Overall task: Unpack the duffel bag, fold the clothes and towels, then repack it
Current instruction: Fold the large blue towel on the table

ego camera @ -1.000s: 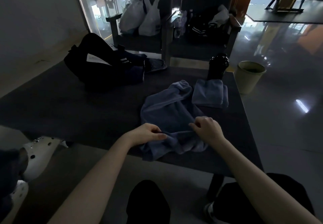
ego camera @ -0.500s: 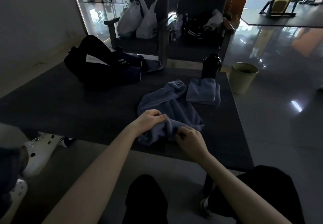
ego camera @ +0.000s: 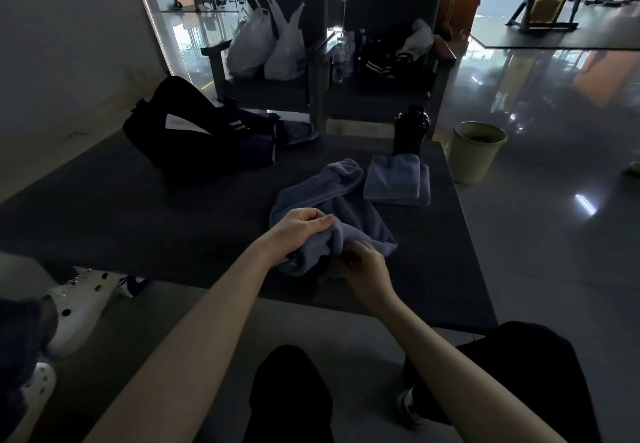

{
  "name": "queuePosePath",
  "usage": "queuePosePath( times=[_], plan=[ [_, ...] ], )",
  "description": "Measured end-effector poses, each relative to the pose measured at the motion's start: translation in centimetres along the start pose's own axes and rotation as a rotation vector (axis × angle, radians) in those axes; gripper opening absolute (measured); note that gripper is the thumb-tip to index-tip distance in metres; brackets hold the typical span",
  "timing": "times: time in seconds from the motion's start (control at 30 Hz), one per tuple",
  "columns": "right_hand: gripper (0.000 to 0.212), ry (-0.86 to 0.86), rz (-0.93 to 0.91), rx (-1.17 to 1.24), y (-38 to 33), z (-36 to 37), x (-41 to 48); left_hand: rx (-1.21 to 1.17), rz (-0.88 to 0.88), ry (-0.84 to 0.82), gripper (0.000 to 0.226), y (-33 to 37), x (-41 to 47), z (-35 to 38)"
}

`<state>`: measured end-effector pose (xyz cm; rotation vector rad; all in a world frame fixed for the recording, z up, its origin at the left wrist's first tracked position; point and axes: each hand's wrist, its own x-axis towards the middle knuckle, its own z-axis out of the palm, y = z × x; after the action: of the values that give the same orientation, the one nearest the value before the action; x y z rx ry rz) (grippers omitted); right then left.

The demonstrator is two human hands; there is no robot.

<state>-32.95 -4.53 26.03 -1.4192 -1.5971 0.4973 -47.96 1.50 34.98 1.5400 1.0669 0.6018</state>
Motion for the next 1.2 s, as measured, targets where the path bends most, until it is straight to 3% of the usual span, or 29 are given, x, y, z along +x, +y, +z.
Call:
queuePosePath(
  times=[0.07, 0.2, 0.3, 0.47, 0.6, 0.67, 0.73, 0.8, 0.93, 1.1, 1.2],
  plan=[
    [0.015, 0.016, 0.039, 0.061, -0.5, -0.4, 0.0, 0.012, 0.002, 0.001, 0.02, 0.0, -0.1, 0.0],
    [0.014, 0.093, 0.295, 0.25, -1.0, -2.7, 0.2, 0.209, 0.008, -0.002, 0.024, -0.1, -0.1, -0.9],
    [0.009, 0.12, 0.3, 0.093, 0.3, -5.2, 0.9, 0.457, -0.1, -0.149, 0.026, -0.4, -0.1, -1.3],
    [0.02, -0.236, 0.293, -0.027, 2.5, -9.0, 1.2, 0.627, -0.236, -0.352, 0.033, -1.0, 0.0, -0.3],
    [0.03, -0.525, 0.4, -0.029, 2.3, -10.4, 0.8, 0.687, -0.306, -0.436, 0.034, -1.5, 0.3, 0.5],
    [0.034, -0.684, 0.433, -0.131, 2.2, -10.3, 0.8, 0.668, -0.341, -0.414, 0.036, -1.9, 0.8, 0.7],
    [0.043, -0.702, 0.461, -0.112, 2.5, -9.7, 1.0, 0.631, -0.338, -0.34, 0.039, -2.6, 1.4, 0.7],
    [0.037, -0.564, 0.473, -0.062, 2.8, -8.7, 1.7, 0.613, -0.267, -0.224, 0.034, -3.5, 2.4, 0.5],
    [0.008, -0.32, 0.307, -0.195, 3.5, -6.3, 3.5, 0.696, -0.124, -0.008, 0.029, -5.3, 4.7, -0.1],
    [0.057, -0.474, 0.203, -0.487, 4.5, -3.7, 6.7, 0.854, -0.134, 0.025, 0.05, -8.1, 7.9, -1.5],
    [0.061, -0.463, 0.207, -0.514, 5.5, -1.7, 8.9, 0.834, -0.116, 0.137, 0.051, -8.8, 10.2, -2.4]
  ],
)
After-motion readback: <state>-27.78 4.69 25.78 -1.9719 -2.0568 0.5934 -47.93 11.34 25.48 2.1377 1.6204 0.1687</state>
